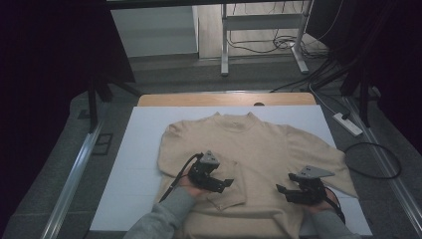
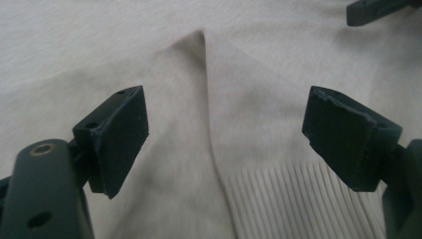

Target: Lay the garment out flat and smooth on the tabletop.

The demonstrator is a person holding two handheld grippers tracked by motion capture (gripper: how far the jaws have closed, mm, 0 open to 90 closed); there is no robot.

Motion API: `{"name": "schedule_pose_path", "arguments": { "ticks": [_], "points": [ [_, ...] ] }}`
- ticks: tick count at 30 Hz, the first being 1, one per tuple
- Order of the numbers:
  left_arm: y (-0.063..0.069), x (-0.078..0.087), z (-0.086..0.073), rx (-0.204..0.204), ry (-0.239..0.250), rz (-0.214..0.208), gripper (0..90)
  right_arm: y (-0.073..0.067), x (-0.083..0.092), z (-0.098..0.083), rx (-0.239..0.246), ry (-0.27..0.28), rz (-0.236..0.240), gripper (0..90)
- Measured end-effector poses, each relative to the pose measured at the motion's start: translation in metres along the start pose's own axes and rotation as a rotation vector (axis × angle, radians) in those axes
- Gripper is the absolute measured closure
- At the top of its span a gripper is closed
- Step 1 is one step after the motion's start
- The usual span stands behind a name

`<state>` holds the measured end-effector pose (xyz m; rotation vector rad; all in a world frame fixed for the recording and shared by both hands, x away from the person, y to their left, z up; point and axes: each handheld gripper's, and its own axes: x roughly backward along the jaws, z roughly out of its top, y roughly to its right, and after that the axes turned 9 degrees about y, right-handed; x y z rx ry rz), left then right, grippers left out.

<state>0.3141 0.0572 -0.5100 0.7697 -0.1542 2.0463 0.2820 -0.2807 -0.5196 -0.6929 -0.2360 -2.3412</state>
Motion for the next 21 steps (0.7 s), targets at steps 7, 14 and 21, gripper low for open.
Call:
{"name": "schedule_pose_path", "arguments": {
  "ticks": [7, 14, 21],
  "points": [
    [0.004, -0.027, 0.005, -0.006, -0.029, 0.0, 22.4, 0.001, 0.0, 0.0, -0.001, -0.005, -0.002, 34.1],
    [0.005, -0.037, 0.005, -0.024, -0.029, -0.017, 41.1, 0.002, 0.0, -0.001, -0.002, -0.005, -0.003, 34.0],
    [0.007, -0.037, 0.003, -0.061, -0.045, -0.059, 75.1, 0.002, 0.0, -0.001, -0.001, -0.006, -0.004, 34.1]
  ]
}}
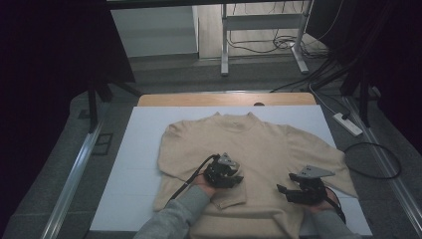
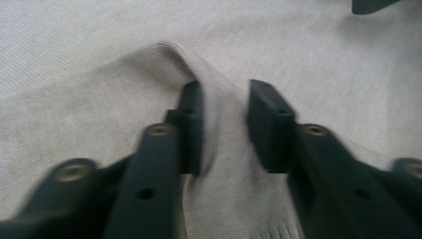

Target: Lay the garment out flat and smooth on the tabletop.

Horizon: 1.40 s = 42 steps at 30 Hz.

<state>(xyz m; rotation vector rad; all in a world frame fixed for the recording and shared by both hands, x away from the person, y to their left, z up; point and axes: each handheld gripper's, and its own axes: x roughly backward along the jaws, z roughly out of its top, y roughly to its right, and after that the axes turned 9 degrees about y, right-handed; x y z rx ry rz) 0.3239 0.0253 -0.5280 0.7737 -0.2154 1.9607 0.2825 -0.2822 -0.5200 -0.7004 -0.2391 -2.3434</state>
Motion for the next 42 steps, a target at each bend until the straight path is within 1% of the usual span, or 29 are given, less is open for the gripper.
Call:
{"name": "schedule_pose_path", "arguments": {
  "ticks": [2, 5, 10, 13, 18, 21, 26, 29, 32, 34, 35, 39, 42],
  "points": [
    [-0.001, 0.003, 0.0, -0.004, 0.005, -0.007, 83.7, 0.0, 0.0, 0.0, 0.001, 0.0, -0.001, 34.1],
    [-0.002, 0.008, 0.0, -0.014, 0.015, -0.009, 86.0, 0.001, 0.0, 0.0, 0.001, 0.001, -0.005, 34.1],
    [-0.003, 0.025, 0.001, -0.02, 0.049, -0.003, 86.3, 0.001, 0.001, 0.0, 0.003, 0.004, -0.008, 34.1],
    [-0.005, 0.034, -0.001, -0.013, 0.073, 0.001, 86.3, 0.001, 0.001, 0.0, 0.002, 0.004, -0.01, 34.1],
    [-0.008, 0.046, -0.005, -0.008, 0.088, 0.01, 86.3, 0.001, 0.001, 0.0, 0.0, 0.008, -0.011, 34.1],
    [-0.011, 0.055, -0.006, -0.005, 0.098, 0.02, 86.3, 0.001, 0.001, 0.0, 0.002, 0.008, -0.013, 34.1],
    [-0.019, 0.075, -0.008, 0.007, 0.124, 0.05, 86.2, 0.001, 0.001, 0.0, 0.004, 0.008, -0.015, 34.1],
    [-0.026, 0.089, -0.013, 0.03, 0.146, 0.073, 86.2, 0.001, 0.002, 0.0, 0.005, 0.009, -0.017, 34.1],
    [-0.035, 0.108, -0.021, 0.048, 0.165, 0.1, 86.2, 0.001, 0.002, 0.0, 0.008, 0.006, -0.018, 34.1],
    [-0.041, 0.121, -0.028, 0.063, 0.175, 0.134, 86.1, 0.001, 0.002, 0.0, 0.006, 0.007, -0.019, 34.1],
    [-0.045, 0.128, -0.032, 0.073, 0.182, 0.148, 86.2, 0.001, 0.001, 0.0, 0.007, 0.006, -0.019, 34.0],
    [-0.06, 0.156, -0.048, 0.136, 0.215, 0.194, 86.1, 0.0, 0.001, 0.0, 0.01, 0.004, -0.022, 33.9],
    [-0.067, 0.174, -0.058, 0.16, 0.234, 0.228, 86.1, 0.0, 0.0, 0.0, 0.01, 0.005, -0.022, 33.9]
  ]
}}
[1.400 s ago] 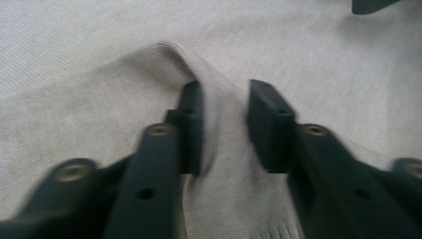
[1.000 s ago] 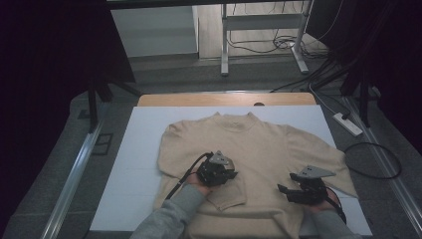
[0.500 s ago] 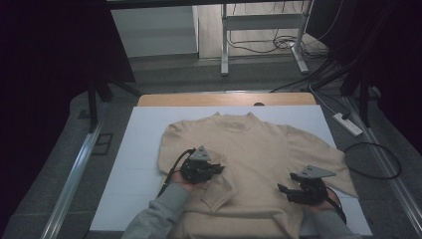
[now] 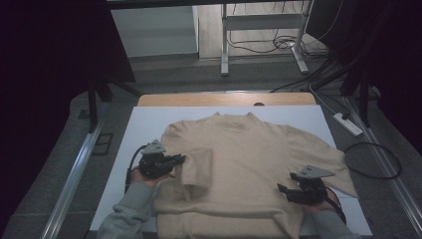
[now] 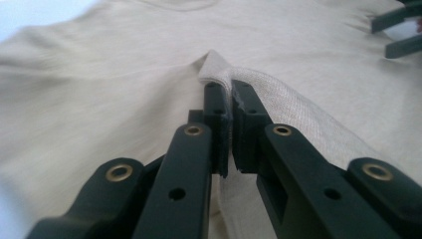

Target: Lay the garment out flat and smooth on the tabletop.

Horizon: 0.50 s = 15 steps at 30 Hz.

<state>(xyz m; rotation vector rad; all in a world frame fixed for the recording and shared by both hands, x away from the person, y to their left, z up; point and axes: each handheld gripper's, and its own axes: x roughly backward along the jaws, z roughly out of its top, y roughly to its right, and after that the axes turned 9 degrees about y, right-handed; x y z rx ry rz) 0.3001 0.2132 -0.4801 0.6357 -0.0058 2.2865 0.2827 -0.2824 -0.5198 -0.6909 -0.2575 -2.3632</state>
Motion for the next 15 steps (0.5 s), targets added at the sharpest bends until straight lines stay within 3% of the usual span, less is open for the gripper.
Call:
{"name": "schedule_pose_path", "arguments": {
  "ticks": [5, 15],
  "points": [
    [-0.016, 0.025, -0.009, 0.028, 0.02, 0.074, 86.1, 0.001, -0.001, 0.0, -0.004, 0.003, 0.003, 33.3],
    [-0.044, 0.076, -0.028, 0.075, 0.042, 0.177, 86.1, 0.001, 0.002, 0.001, -0.01, 0.028, 0.001, 31.4]
  ]
}}
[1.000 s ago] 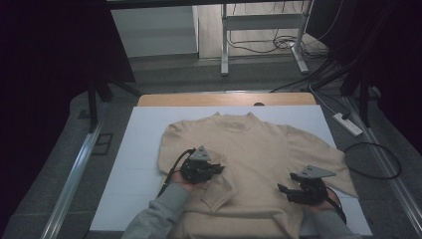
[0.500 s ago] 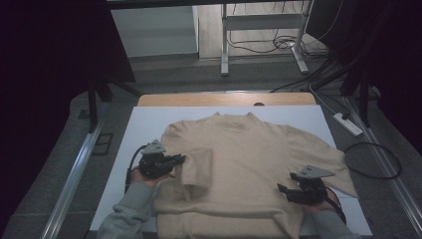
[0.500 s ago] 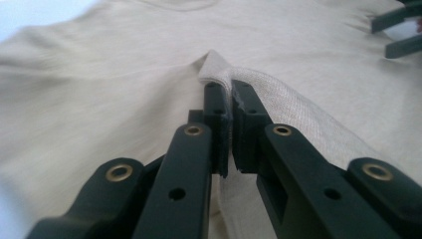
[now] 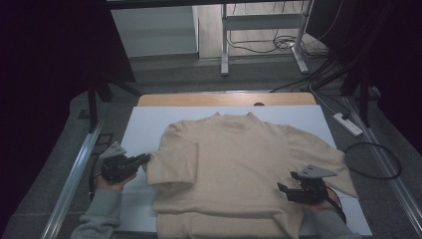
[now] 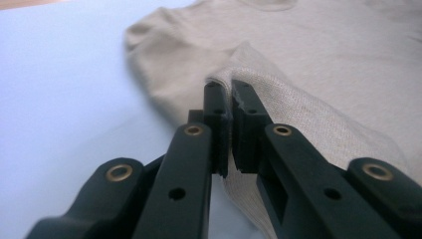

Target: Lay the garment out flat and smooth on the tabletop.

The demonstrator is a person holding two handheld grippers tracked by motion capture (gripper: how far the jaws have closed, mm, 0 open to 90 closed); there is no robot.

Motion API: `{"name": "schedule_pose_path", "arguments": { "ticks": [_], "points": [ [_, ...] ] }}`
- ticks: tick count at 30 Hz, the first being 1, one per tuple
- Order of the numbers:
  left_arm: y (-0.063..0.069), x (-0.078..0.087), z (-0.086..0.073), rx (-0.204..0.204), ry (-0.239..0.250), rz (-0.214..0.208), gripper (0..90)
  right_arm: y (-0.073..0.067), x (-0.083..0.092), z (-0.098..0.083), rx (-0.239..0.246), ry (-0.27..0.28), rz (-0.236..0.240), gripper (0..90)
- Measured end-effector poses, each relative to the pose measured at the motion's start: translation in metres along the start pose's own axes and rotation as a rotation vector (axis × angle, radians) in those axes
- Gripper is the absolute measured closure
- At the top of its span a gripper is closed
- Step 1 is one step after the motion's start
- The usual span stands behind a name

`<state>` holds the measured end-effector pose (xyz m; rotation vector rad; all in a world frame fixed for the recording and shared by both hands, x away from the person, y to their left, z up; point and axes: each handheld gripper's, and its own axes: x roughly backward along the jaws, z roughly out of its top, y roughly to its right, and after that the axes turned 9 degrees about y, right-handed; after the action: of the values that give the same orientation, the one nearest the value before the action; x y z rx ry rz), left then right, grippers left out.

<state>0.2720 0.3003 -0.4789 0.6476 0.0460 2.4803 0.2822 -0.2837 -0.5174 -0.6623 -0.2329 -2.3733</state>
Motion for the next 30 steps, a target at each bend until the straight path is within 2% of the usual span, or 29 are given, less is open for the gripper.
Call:
{"name": "schedule_pose_path", "arguments": {
  "ticks": [7, 12, 15, 22, 30],
  "points": [
    [-0.025, 0.03, -0.009, 0.019, -0.012, 0.094, 86.0, -0.001, 0.0, 0.0, 0.007, 0.0, -0.006, 31.2],
    [-0.043, 0.045, -0.009, 0.035, -0.016, 0.147, 86.0, 0.0, 0.0, 0.0, 0.003, 0.0, -0.01, 31.1],
    [-0.05, 0.051, -0.009, 0.045, -0.014, 0.17, 86.1, 0.0, 0.001, 0.0, 0.002, 0.001, -0.013, 31.0],
    [-0.059, 0.058, -0.008, 0.036, -0.028, 0.208, 86.0, 0.003, 0.002, 0.0, 0.0, 0.004, -0.021, 30.8],
    [-0.08, 0.071, -0.006, 0.032, -0.05, 0.294, 86.0, 0.004, 0.004, 0.0, -0.003, 0.01, -0.032, 30.7]
  ]
}}
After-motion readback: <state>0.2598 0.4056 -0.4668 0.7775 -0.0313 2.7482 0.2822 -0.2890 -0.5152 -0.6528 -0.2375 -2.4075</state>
